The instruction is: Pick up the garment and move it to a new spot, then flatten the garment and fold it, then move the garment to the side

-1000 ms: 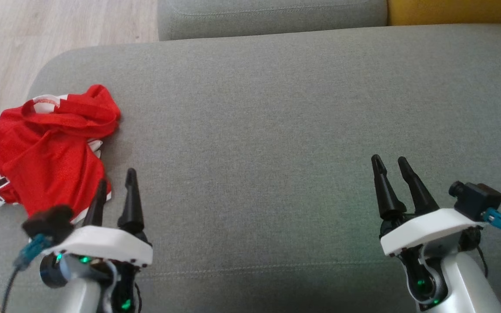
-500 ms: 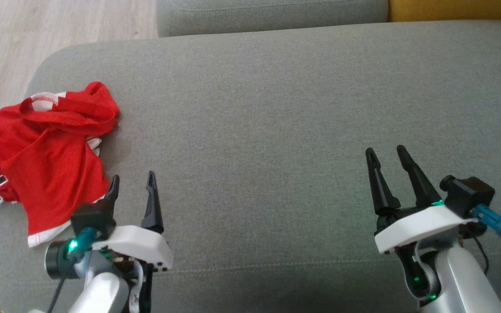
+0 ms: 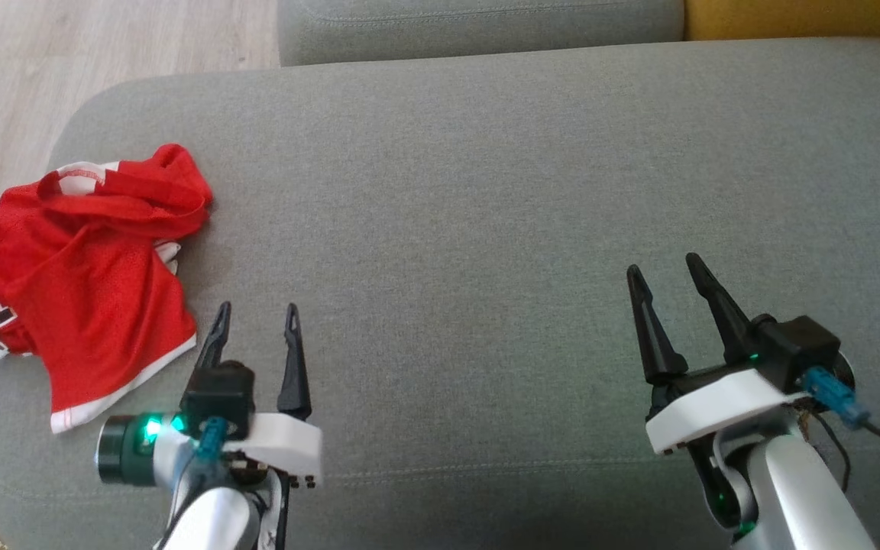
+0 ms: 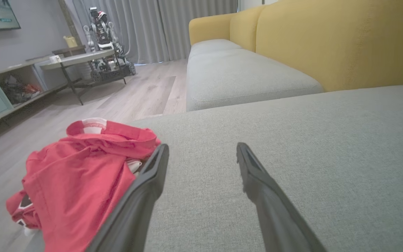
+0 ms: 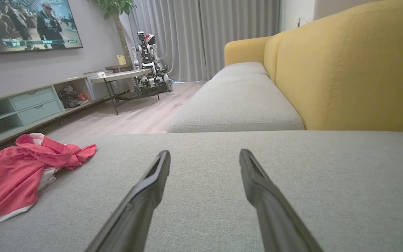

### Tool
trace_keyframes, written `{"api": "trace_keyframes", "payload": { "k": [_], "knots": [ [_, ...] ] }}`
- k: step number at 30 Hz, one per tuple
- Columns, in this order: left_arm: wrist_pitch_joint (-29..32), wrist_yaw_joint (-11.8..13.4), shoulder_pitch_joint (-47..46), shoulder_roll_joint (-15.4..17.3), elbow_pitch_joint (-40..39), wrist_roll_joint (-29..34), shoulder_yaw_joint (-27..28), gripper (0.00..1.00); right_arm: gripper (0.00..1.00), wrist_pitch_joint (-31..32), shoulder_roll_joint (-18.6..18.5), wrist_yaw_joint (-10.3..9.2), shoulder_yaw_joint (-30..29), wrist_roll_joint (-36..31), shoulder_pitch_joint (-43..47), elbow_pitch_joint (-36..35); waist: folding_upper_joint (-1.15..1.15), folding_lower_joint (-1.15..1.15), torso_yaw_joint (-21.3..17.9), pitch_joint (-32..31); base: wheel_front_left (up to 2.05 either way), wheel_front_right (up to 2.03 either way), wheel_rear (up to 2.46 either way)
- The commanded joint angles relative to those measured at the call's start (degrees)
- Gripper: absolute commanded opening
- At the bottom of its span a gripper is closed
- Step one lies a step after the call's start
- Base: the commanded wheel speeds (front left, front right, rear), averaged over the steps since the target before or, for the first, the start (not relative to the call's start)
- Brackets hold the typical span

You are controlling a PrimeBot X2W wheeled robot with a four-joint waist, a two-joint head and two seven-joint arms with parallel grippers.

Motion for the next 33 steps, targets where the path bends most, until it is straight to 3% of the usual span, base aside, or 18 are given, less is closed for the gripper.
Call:
{"api": "trace_keyframes", "payload": {
  "k": [1,21,26,33],
  "knots": [
    [-1.0,1.1,-3.9,1.8,-1.7,2.1,0.7,1.0,1.0,-1.0,0.0,-0.01,1.4,-2.3,-2.7,-1.8,0.0,0.0,0.0,0.0,0.0,0.0,0.0],
    [-4.6,7.9,-5.5,3.7,-2.1,14.8,-5.9,1.0,1.0,-4.6,0.0,-0.01,4.6,-16.6,-3.6,-2.8,0.0,0.0,-0.3,0.1,0.0,0.0,0.0],
    [-4.7,7.3,-4.6,2.7,-3.1,13.1,-3.6,1.0,1.0,-4.7,0.0,-0.01,3.8,-13.9,-3.6,-2.1,0.0,0.0,-0.3,0.3,0.0,0.0,0.0],
    [-4.7,3.6,-2.2,0.0,-3.3,10.6,1.1,1.0,1.0,-4.7,0.0,-0.01,2.2,-6.6,-3.4,1.3,0.0,0.0,-0.2,0.5,0.0,0.0,0.0]
  ]
}}
